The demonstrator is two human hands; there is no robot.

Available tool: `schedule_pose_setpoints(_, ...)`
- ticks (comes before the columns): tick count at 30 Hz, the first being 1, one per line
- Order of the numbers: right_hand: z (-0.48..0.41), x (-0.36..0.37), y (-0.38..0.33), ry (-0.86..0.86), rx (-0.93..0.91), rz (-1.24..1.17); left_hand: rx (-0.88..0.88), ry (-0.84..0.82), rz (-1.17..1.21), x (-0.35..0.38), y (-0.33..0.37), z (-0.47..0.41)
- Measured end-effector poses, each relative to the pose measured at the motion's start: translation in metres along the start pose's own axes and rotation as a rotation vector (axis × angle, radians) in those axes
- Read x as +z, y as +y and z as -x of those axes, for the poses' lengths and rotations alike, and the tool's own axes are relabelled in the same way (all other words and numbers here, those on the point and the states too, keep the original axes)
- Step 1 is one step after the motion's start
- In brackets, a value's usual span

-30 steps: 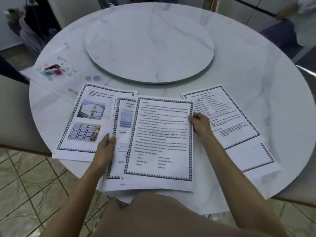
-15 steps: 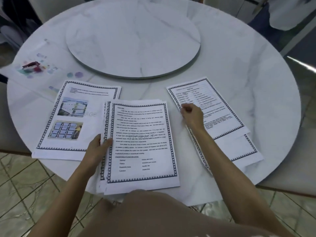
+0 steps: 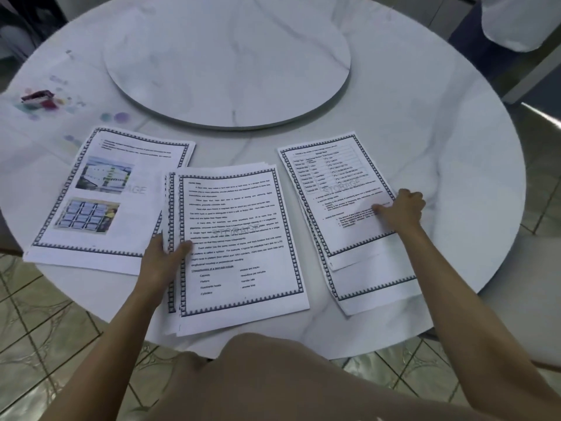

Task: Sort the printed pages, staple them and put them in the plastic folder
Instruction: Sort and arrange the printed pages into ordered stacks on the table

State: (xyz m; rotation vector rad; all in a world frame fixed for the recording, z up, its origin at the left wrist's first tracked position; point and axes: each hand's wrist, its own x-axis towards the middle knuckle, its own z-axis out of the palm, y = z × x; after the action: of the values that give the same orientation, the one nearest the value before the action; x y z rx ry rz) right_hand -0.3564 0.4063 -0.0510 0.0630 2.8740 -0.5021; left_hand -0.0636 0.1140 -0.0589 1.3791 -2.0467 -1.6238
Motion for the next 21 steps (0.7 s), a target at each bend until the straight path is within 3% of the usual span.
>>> schedule_pose_setpoints(9,-0.007,0.001,0.011,0.11,-0.034,-0.029,0.01,0.035,-0.055,0.007,-0.006,0.006)
schedule_pose_setpoints(17,-0.01,-0.011,0.024,0.216,-0.135,-0.415,-0.001,0.059,-0.018,0.009,-0.011,0.006)
schedule_pose_setpoints(21,-0.008,-0.02,0.027,0.204,-0.091,-0.527,0.025,0.067,-0.005,0.012,-0.01,0.007)
